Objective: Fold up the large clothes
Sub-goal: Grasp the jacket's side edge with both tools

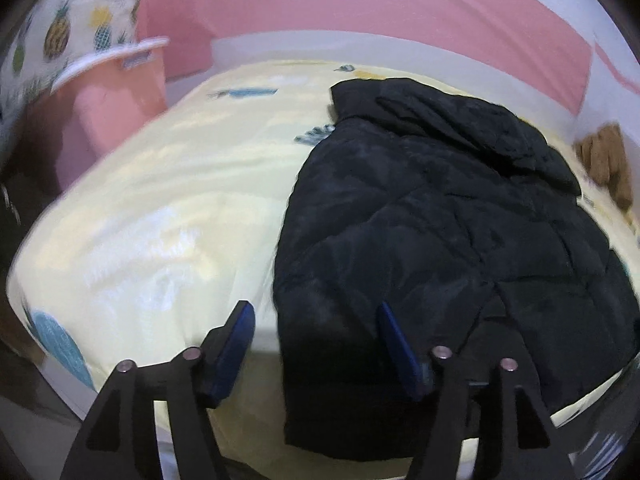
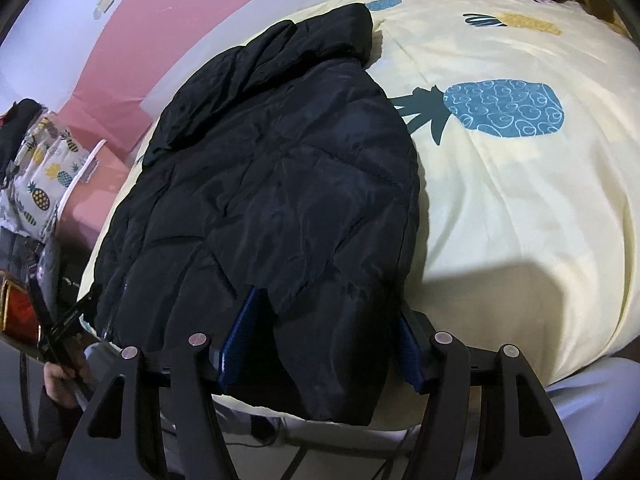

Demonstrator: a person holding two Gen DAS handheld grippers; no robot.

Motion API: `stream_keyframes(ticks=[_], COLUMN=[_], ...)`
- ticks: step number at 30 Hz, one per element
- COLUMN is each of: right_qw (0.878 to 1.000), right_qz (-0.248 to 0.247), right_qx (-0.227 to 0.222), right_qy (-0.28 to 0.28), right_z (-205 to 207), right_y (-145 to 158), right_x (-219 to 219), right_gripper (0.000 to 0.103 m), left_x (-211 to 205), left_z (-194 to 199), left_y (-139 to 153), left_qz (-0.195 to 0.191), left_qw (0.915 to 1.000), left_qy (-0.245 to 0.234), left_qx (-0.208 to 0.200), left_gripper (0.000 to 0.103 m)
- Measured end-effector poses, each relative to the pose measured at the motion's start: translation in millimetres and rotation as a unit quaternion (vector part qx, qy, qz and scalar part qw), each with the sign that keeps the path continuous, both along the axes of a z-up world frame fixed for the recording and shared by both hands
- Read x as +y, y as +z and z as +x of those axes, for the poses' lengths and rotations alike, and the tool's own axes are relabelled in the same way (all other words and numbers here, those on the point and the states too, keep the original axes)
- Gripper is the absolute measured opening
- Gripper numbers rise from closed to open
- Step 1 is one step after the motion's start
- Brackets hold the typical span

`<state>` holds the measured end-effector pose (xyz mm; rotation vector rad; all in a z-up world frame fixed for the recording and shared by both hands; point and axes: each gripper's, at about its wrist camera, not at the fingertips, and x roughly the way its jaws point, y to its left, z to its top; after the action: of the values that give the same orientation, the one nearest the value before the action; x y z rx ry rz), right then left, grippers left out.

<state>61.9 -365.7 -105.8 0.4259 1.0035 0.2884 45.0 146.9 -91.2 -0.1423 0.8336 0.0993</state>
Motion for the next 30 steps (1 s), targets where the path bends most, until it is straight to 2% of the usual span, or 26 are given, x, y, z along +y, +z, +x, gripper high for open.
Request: stream_keyframes(ticks=[1,4,6,7,8,11,13,18,30], right_qw=[1.0,1.0,1.0,1.0,1.0,1.0,1.0,0.999,0.997], right_qz=[0.003,0.0,-0.009,-0.011,-0.01,-0.007,-0.014,-0.019,-0.014], right_qx=[0.002,0.001,0.0,0.0,0.0,-0.007,-0.017,-0.043,-0.075], right_qy=[-0.002,-0.002,-0.002,-0.004,-0.007,-0.012,-0.01,-0.006,0.0], right_z=[0.6,2.9,3.0,3.6,3.9,1.5,-1.5,-7.6,-19.9], right_y=[-0.8,-0.1,0.1,-0.1,-0.1,4.2,10.3,29.6,57.0], right_x=[-0.3,4.0,7.5,8.0,7.0,7.3,9.8,13.7,9.3], right_gripper=[0.063,0.061,0.051,0.048,0.04,0.026,0.021,0.016,0.015], left_x=[1.9,-6.1,-19.3,-28.5,-34.0,-48.2,-54.1,-60.0,-71.1], left_z=[1.5,4.3,5.3,5.5,6.4,7.0,4.9,-3.0,-20.8], left_y=[-2.4,-5.1,-7.2,-7.4,-6.9,-1.9,4.0,21.0,61.9], left_qz=[-0.011,-0.01,-0.002,0.026,0.04,0.066,0.081,0.086,0.082], left_qw=[0.9999,0.9999,0.9999,0.9996,0.9991,0.9976,0.9966,0.9962,0.9943], left_qy=[0.001,-0.001,-0.014,-0.013,-0.016,-0.016,-0.013,-0.013,-0.037], left_qx=[0.004,0.006,0.006,0.006,0.006,0.007,0.002,-0.014,-0.057], left_gripper=[0.067,0.063,0.055,0.053,0.051,0.036,0.021,0.016,0.015])
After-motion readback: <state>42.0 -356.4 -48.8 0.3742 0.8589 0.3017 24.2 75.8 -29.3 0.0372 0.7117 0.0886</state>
